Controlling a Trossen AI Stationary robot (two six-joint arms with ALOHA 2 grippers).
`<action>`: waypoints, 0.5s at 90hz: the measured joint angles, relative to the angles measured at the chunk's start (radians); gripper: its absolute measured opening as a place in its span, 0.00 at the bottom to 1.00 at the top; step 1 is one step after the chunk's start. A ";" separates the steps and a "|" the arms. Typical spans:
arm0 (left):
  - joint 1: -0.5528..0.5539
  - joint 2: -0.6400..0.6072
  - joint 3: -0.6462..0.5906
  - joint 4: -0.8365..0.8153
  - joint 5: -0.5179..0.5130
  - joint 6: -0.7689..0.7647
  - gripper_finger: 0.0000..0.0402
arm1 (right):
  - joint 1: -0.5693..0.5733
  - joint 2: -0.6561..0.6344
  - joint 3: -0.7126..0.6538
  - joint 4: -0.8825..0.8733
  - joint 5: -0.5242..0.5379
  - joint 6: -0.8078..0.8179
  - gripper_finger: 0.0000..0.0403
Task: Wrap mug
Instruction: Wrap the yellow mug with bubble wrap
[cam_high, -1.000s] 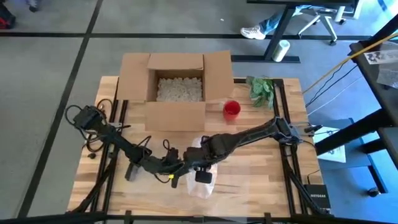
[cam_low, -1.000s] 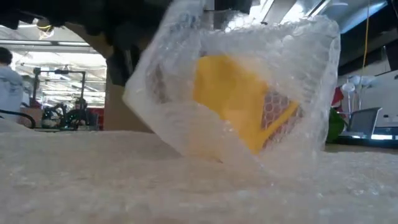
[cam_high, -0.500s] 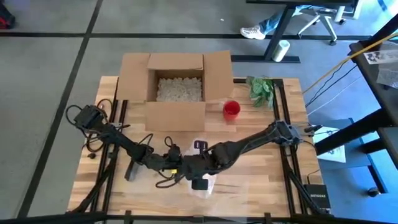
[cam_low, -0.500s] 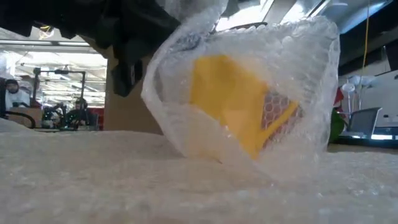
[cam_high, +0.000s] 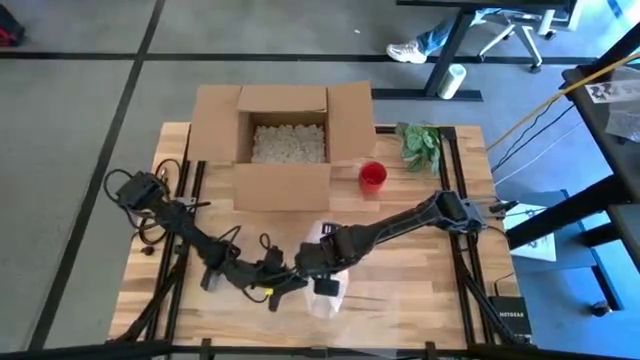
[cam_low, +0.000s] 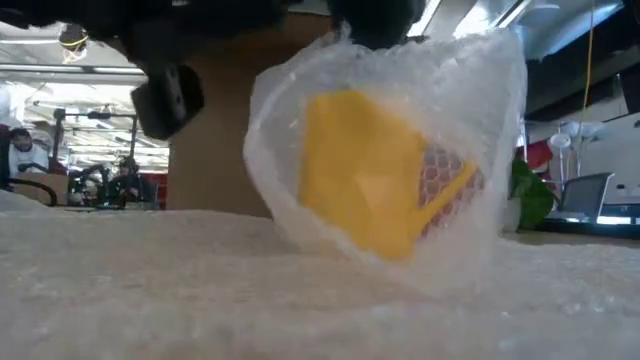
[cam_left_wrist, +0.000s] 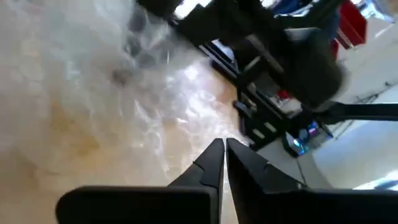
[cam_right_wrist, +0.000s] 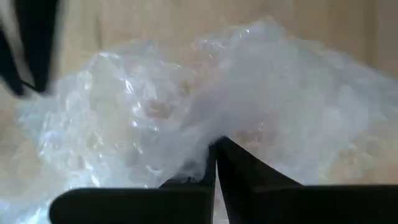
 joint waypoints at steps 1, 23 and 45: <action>-0.004 0.000 0.000 -0.001 0.000 -0.002 0.00 | 0.000 0.000 -0.005 0.004 -0.006 0.000 0.00; -0.071 0.000 -0.001 -0.053 -0.014 -0.033 0.00 | -0.010 -0.004 -0.166 0.208 -0.134 0.003 0.00; -0.073 0.000 -0.002 -0.209 -0.096 -0.108 0.00 | -0.009 -0.008 -0.225 0.300 -0.185 0.015 0.00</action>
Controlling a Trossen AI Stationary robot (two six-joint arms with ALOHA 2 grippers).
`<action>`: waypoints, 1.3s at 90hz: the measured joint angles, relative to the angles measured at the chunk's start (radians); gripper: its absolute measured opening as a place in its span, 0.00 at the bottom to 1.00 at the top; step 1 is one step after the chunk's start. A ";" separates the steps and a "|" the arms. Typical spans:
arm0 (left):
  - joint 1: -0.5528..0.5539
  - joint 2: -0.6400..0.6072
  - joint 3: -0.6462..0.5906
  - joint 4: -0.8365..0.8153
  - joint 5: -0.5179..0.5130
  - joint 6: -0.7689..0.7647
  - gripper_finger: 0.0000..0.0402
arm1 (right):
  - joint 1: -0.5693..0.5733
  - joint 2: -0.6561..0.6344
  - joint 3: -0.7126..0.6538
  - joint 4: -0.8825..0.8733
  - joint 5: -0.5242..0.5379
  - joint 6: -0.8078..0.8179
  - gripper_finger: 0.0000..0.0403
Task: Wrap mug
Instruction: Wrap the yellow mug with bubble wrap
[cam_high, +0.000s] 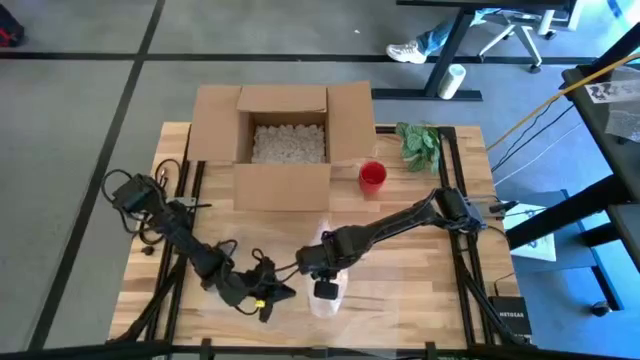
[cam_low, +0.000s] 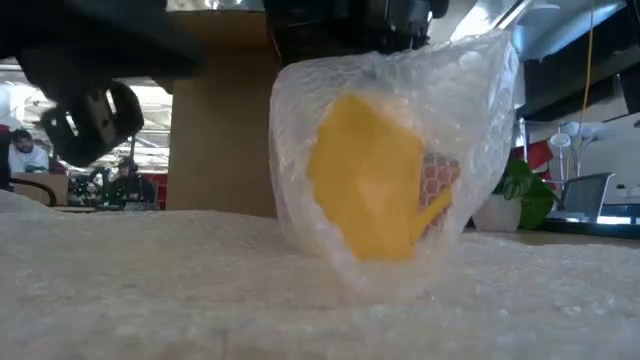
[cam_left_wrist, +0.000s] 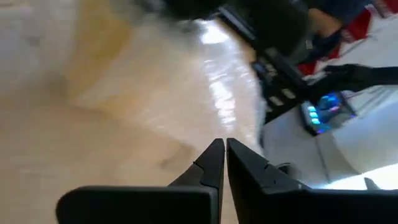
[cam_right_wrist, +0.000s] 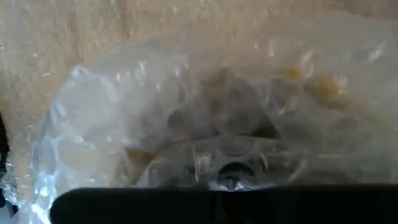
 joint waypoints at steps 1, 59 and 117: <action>0.002 0.000 0.000 0.000 -0.003 0.002 0.00 | 0.000 0.000 0.002 0.000 0.000 0.000 0.00; 0.102 0.002 -0.002 0.078 -0.008 0.155 0.00 | 0.005 0.010 0.058 -0.006 -0.063 -0.026 0.00; 0.061 0.001 0.001 0.163 -0.029 0.157 0.00 | 0.005 0.008 0.060 -0.002 -0.066 -0.027 0.00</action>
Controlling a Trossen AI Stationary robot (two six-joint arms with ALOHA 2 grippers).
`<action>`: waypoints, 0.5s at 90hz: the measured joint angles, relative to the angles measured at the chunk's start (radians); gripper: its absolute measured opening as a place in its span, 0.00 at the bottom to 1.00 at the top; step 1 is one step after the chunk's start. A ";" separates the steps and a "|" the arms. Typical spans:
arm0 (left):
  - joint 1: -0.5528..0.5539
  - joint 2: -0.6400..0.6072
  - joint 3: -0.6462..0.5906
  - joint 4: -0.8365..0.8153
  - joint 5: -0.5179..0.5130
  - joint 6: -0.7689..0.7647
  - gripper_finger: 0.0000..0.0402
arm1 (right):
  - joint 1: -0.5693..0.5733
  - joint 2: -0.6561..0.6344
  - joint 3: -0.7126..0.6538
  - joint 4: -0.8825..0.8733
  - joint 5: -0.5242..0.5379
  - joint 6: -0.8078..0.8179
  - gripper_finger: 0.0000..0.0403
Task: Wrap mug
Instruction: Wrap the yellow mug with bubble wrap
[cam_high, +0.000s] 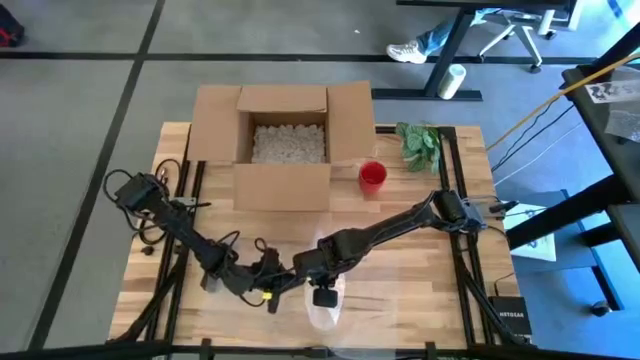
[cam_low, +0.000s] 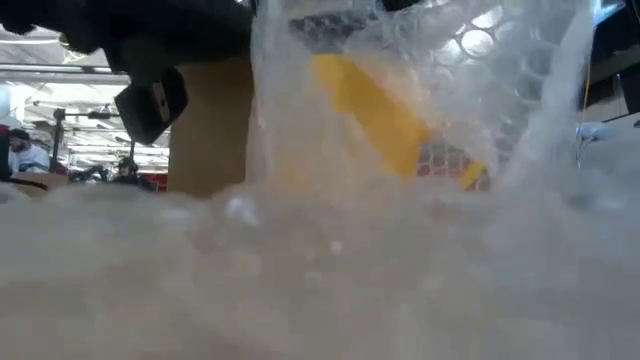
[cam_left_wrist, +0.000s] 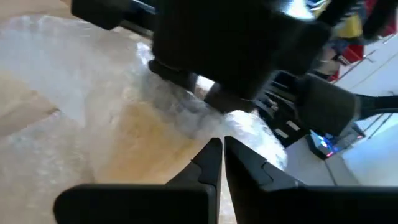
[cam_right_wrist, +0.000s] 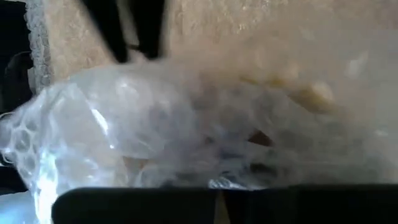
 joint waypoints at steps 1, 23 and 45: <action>0.000 0.000 0.000 0.000 0.000 -0.001 0.00 | 0.000 0.000 0.000 0.000 0.000 0.000 0.00; 0.000 0.000 0.000 0.008 0.003 -0.003 0.00 | 0.000 0.000 0.000 -0.004 0.005 0.000 0.00; 0.042 0.005 0.003 0.032 0.007 0.049 0.00 | -0.002 0.000 0.000 0.002 -0.031 0.004 0.00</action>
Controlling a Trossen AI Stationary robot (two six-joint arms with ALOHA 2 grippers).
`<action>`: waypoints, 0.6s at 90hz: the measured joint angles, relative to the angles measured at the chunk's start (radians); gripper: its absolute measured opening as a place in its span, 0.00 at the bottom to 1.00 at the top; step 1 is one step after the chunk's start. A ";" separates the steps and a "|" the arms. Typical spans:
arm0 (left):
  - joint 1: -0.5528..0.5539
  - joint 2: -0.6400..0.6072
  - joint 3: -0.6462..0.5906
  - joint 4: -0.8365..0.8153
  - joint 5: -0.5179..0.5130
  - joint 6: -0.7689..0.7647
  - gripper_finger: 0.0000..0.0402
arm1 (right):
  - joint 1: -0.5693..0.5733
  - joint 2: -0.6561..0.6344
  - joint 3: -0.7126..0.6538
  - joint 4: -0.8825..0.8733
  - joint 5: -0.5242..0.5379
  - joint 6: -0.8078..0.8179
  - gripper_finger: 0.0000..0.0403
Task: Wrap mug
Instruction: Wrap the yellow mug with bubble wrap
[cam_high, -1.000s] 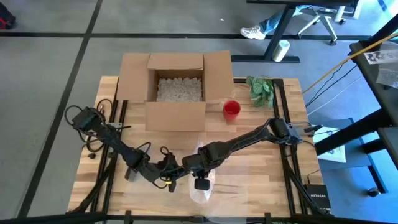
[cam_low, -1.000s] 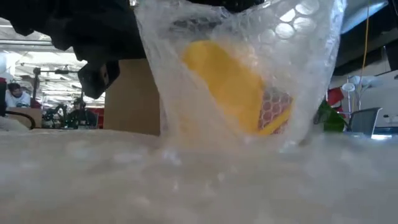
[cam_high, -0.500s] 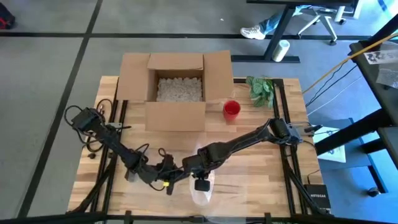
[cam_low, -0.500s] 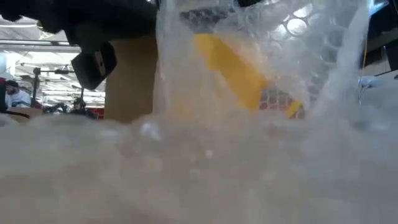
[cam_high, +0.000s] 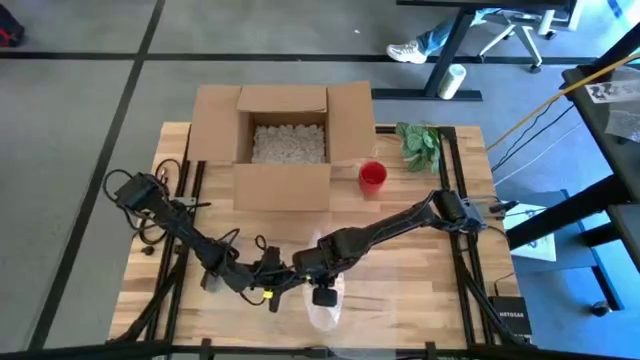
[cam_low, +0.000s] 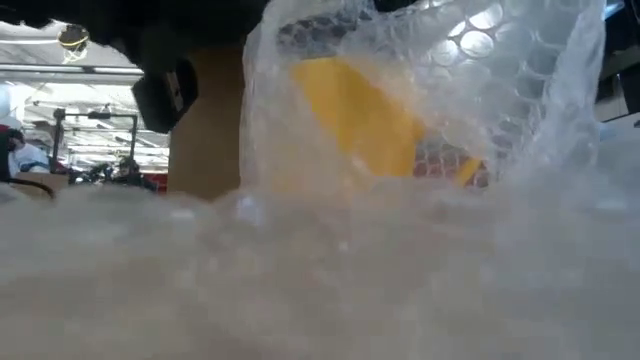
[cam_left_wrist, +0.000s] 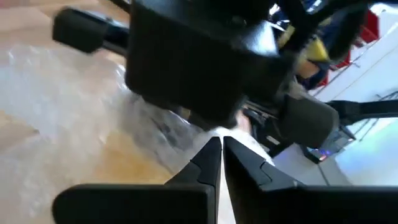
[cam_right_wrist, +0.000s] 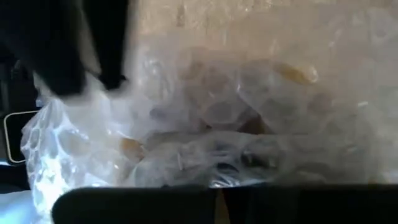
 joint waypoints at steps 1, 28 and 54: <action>0.003 0.002 0.000 0.000 0.000 -0.002 0.00 | 0.000 0.000 0.000 0.000 -0.002 0.001 0.00; 0.038 0.059 0.001 0.013 0.049 -0.054 0.00 | 0.008 -0.006 0.138 -0.165 -0.023 0.029 0.00; 0.039 0.061 0.001 0.014 0.052 -0.053 0.00 | 0.045 -0.011 0.371 -0.338 0.161 0.013 0.00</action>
